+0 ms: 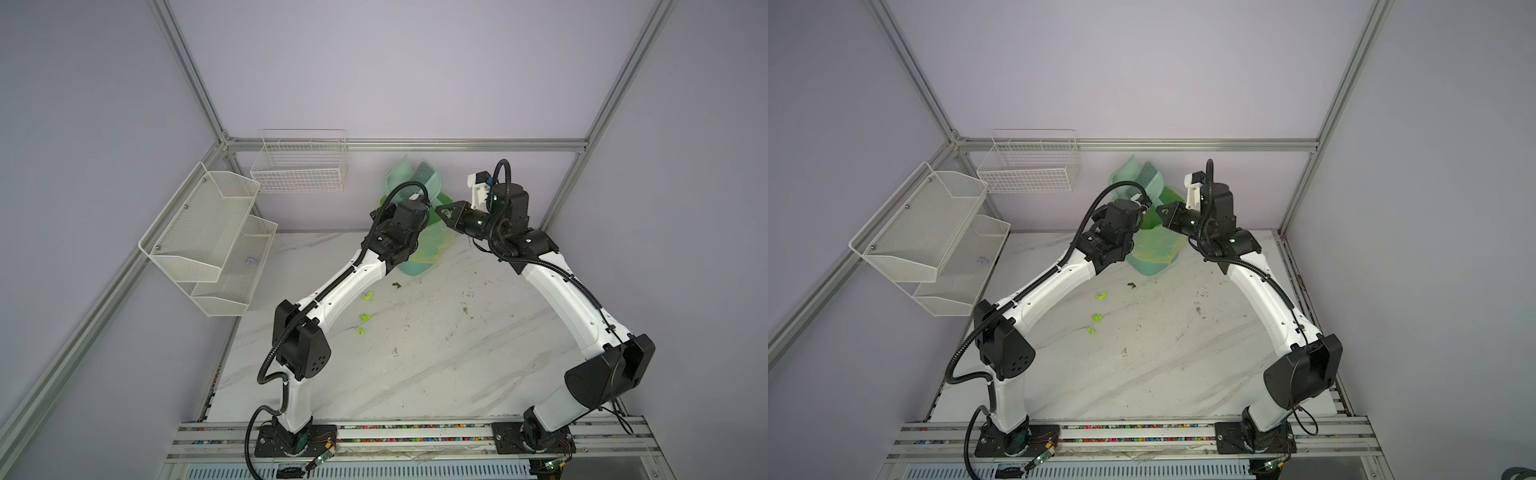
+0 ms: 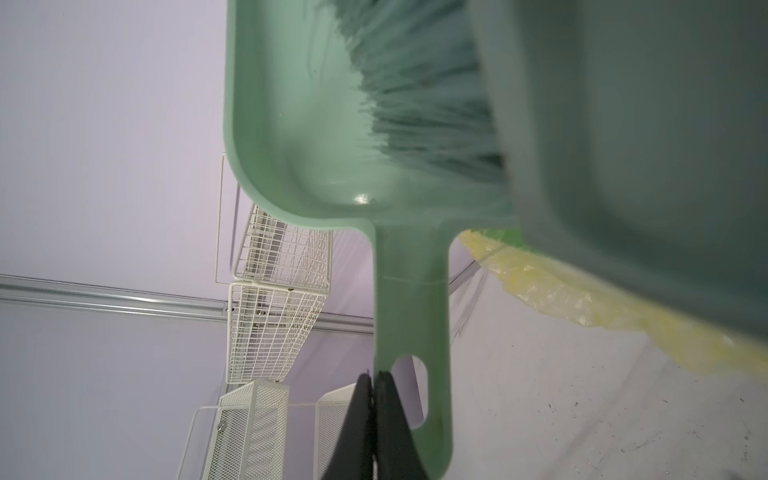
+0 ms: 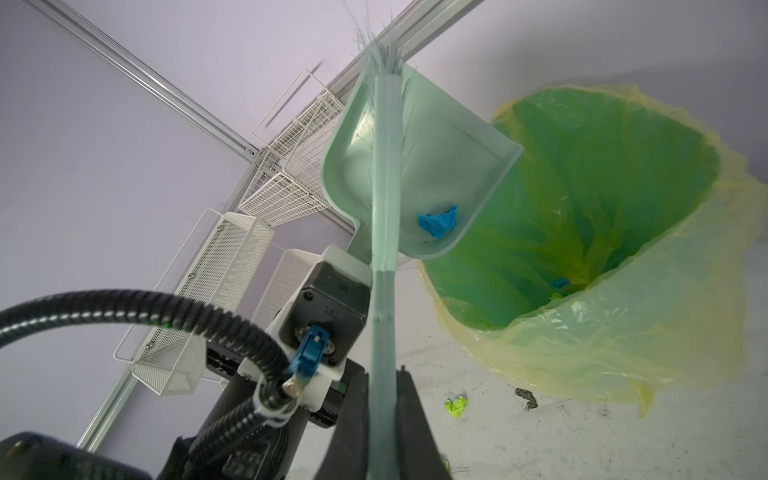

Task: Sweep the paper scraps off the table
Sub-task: 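Raise the brush and tap the dustpan over the bin with the right gripper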

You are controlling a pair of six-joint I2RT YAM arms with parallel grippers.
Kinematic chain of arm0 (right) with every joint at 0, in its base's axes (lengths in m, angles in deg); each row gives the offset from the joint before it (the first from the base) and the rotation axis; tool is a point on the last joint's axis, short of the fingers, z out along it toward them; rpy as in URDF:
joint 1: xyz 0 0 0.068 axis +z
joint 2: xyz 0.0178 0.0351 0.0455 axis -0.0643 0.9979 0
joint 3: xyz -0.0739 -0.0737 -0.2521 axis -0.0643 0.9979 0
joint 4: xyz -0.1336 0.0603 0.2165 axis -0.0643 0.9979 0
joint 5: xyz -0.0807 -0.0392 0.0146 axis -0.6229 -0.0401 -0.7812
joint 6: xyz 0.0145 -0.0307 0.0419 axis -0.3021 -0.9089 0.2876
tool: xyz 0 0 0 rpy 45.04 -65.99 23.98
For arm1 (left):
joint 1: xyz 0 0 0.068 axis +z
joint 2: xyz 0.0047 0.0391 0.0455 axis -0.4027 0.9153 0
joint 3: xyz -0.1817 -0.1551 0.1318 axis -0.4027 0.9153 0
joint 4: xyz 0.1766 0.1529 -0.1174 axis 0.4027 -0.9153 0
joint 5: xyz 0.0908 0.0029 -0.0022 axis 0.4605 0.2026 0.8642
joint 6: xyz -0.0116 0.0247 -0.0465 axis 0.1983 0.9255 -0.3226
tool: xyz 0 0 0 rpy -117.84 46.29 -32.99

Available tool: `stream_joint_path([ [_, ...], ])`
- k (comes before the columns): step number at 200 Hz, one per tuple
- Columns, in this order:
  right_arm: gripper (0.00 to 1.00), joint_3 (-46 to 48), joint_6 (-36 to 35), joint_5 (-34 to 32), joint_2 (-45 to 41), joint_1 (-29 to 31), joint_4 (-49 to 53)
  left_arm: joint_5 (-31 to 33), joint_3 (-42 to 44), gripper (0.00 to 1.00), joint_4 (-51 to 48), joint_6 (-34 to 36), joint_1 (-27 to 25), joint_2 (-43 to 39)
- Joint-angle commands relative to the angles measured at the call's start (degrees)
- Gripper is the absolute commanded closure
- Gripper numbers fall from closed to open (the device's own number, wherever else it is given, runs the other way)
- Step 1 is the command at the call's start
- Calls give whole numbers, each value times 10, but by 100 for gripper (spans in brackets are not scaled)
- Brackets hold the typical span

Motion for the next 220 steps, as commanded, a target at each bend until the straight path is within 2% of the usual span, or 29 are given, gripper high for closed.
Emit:
stream_joint_path([
  [1,100,-12,17,5,14,1,-38,-4,-63,100,15,-12,-2,-11],
  [77,100,-68,-12,-44,76,2,5,-2,-76,100,14,-1,-2,-10],
  [136,100,-96,-76,-187,46,2,115,3,-61,100,31,16,0,-15],
  [190,100,-65,-76,-193,5,-11,123,13,-22,100,44,25,0,-32],
  [220,100,-56,-78,-149,-21,-13,105,25,-4,100,52,28,1,-52],
])
